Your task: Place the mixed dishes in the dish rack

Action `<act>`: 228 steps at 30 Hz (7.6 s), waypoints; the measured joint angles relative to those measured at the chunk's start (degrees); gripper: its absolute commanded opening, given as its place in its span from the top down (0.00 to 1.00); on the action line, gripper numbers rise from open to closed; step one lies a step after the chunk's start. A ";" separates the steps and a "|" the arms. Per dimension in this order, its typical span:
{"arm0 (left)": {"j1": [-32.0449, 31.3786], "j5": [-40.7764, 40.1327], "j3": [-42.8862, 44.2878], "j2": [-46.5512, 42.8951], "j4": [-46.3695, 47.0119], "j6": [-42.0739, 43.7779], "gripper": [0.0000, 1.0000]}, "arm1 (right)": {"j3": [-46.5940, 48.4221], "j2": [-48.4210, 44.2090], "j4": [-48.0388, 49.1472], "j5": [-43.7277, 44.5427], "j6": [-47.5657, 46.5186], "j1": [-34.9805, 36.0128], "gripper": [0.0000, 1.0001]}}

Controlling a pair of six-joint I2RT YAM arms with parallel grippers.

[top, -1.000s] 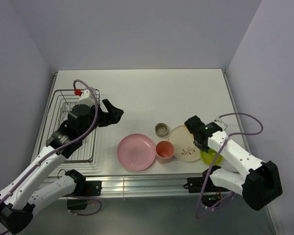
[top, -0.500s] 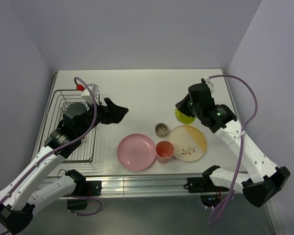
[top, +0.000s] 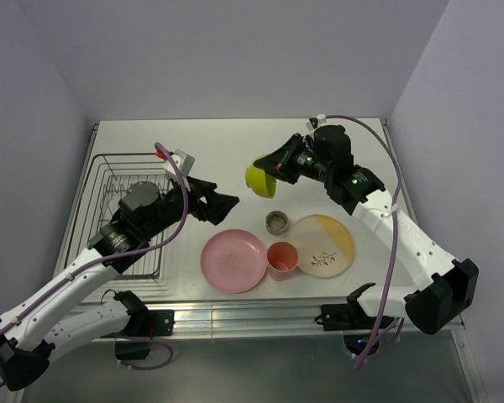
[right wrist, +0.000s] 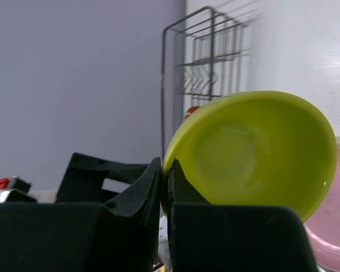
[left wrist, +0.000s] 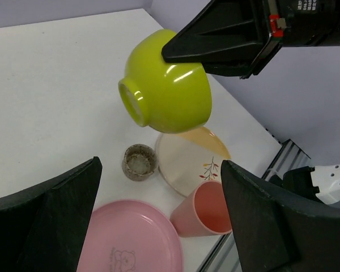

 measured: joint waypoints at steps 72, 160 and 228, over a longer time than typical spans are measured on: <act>-9.53 -18.23 7.21 12.41 -1.36 3.43 0.38 | -4.11 1.73 9.03 3.93 22.86 6.05 1.00; 24.85 -31.85 12.96 22.27 -54.36 -7.98 1.00 | -13.14 -5.81 -4.09 6.23 -12.48 -7.26 0.33; 20.79 -20.65 25.66 13.51 -49.96 -15.19 0.02 | -23.26 -14.95 -20.31 21.53 -29.16 5.57 0.38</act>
